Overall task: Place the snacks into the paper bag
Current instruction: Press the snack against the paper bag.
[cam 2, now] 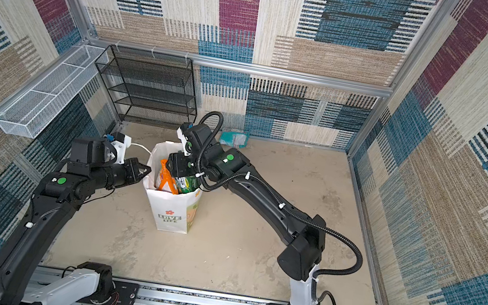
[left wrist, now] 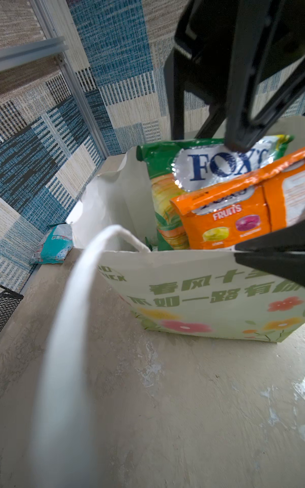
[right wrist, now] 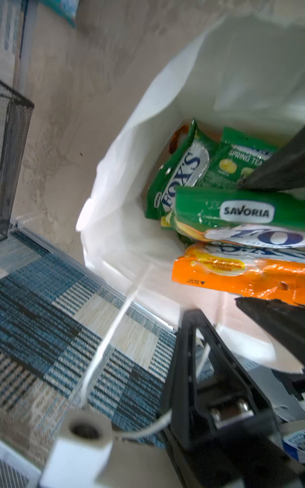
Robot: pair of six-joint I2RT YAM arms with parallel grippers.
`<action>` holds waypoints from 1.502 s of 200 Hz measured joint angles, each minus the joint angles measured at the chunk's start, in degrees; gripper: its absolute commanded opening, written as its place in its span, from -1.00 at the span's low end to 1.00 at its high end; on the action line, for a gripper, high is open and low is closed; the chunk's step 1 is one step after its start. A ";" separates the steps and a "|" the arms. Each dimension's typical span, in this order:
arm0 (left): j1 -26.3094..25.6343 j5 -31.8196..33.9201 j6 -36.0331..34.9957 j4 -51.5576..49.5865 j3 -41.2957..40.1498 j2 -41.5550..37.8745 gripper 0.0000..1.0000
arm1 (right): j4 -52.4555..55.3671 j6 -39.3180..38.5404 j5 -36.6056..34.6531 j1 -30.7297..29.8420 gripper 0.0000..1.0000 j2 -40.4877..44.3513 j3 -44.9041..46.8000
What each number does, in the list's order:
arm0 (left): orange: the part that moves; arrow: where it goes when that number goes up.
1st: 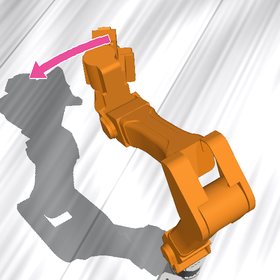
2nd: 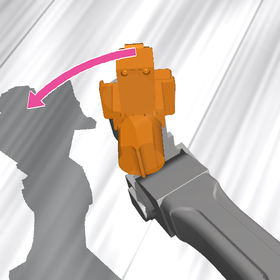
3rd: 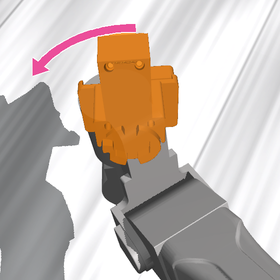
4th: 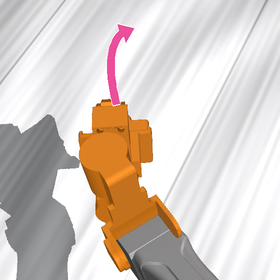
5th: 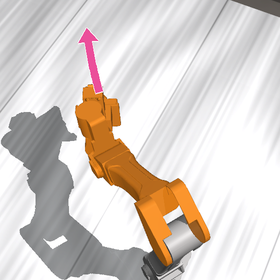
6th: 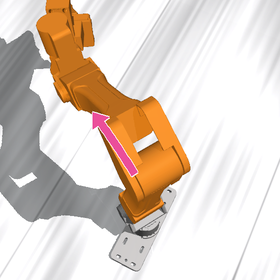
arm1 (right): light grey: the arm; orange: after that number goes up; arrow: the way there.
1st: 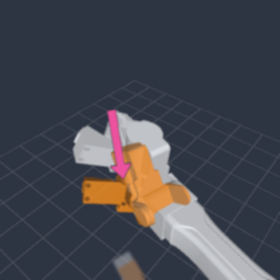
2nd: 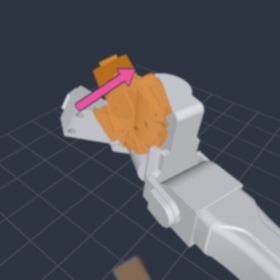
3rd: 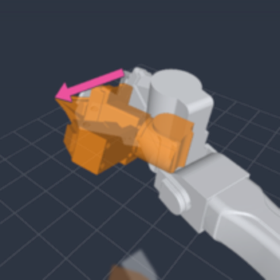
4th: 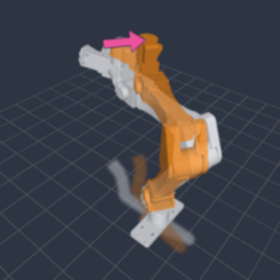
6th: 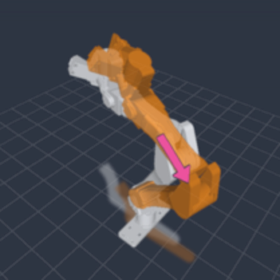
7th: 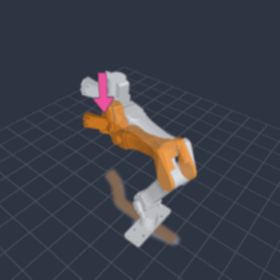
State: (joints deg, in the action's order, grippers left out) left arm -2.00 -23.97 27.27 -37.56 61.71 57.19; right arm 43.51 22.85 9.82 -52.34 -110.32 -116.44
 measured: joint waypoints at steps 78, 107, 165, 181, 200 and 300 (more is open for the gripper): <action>0.00 0.00 0.00 0.07 0.00 0.15 -1.00 | 0.92 -1.05 0.20 -1.33 -0.08 -2.54 0.24; 0.00 0.02 0.00 0.02 0.00 0.20 -1.00 | 0.85 -1.27 -1.99 -1.55 -0.52 -3.89 0.68; 0.09 0.63 0.00 -0.22 0.00 0.20 -1.00 | -1.07 -2.19 -7.58 -1.40 -0.66 -9.07 0.20; 0.09 1.11 0.00 -0.31 -0.02 0.17 -1.00 | -2.34 -2.40 -8.35 -1.16 -0.63 -10.75 0.15; 0.09 1.40 0.00 -0.44 -0.07 0.15 -1.00 | -2.89 -2.60 -8.74 -1.07 -0.53 -12.70 -0.79; 0.00 0.81 0.02 0.07 -0.07 0.07 -1.00 | 6.69 -9.16 -2.84 -0.76 0.98 -8.48 -22.91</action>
State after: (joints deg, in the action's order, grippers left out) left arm -2.00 -23.16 27.29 -37.50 61.65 57.25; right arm 50.19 13.69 6.98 -53.10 -118.80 -139.35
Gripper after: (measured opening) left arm 0.063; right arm 0.983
